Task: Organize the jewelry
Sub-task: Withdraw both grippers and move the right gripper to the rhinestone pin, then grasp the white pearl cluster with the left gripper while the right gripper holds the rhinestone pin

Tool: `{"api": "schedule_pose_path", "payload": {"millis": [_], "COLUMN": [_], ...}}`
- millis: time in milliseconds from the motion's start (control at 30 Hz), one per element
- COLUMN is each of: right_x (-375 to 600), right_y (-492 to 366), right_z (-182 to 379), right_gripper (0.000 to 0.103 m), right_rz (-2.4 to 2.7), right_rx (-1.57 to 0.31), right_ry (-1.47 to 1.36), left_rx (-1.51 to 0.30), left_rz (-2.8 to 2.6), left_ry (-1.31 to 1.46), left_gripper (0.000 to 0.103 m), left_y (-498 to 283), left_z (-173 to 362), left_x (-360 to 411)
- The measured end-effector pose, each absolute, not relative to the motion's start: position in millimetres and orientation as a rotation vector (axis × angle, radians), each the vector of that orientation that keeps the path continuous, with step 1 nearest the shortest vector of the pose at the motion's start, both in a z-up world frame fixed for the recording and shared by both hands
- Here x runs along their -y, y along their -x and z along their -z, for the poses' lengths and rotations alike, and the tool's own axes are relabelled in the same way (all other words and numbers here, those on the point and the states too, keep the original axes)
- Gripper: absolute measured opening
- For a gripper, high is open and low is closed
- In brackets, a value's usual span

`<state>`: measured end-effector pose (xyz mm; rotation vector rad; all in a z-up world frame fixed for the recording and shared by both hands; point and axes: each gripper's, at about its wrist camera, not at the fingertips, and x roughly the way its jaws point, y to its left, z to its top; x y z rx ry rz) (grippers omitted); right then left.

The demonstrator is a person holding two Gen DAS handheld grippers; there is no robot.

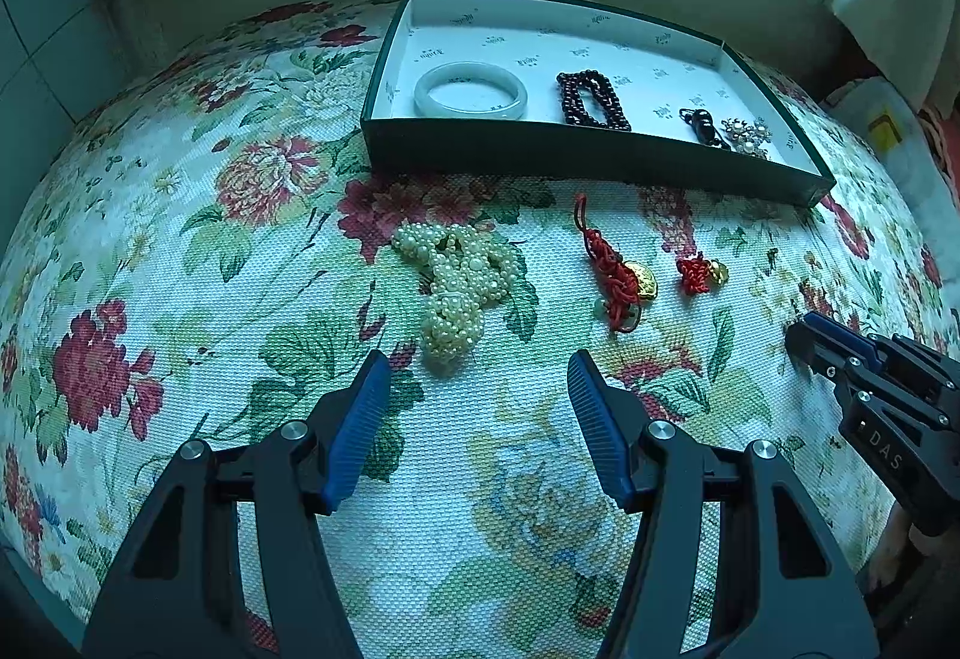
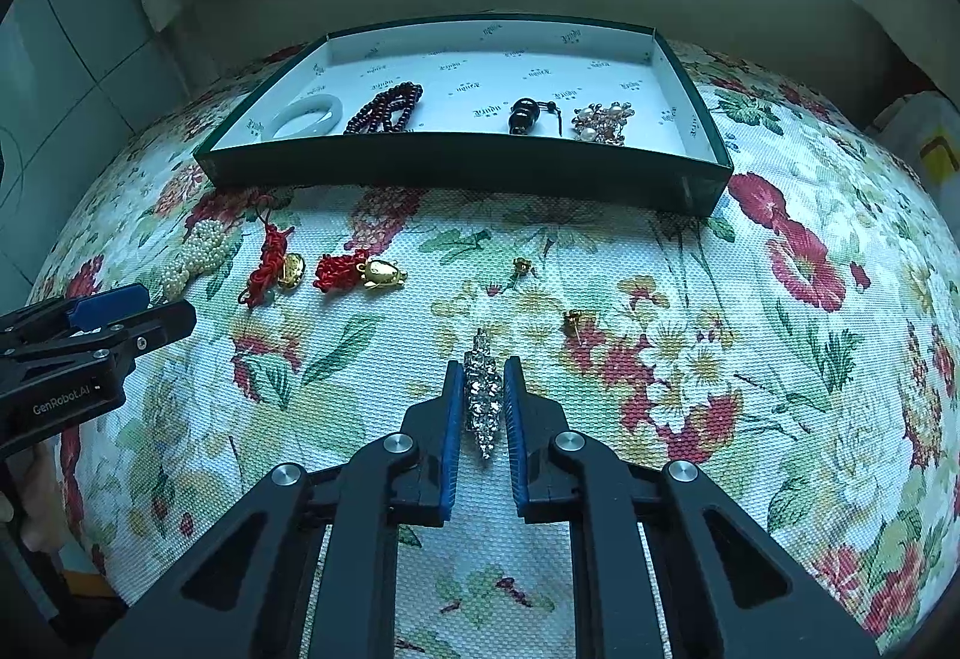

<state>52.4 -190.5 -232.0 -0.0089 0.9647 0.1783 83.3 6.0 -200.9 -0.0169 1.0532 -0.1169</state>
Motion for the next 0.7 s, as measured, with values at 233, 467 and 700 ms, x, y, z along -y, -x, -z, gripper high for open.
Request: {"api": "schedule_pose_path", "payload": {"millis": [233,467,700], "right_x": [190,188,185], "right_y": [-58,-71,-81], "right_z": [226,220,219], "right_gripper": [0.014,0.014,0.014], "right_rz": [-0.184,-0.191,-0.201], "right_rx": [-0.950,-0.932,-0.925], "right_ry": [0.003,-0.004,-0.016], "left_rx": [-1.054,-1.050,-1.049], "left_rz": [0.111,0.099,0.091], "left_ry": [0.019,0.023,0.014], "left_gripper": [0.061,0.061,0.059], "left_y": [-93,-105,-115], "left_z": [203,204,209], "left_x": [-8,-10,-13]}}
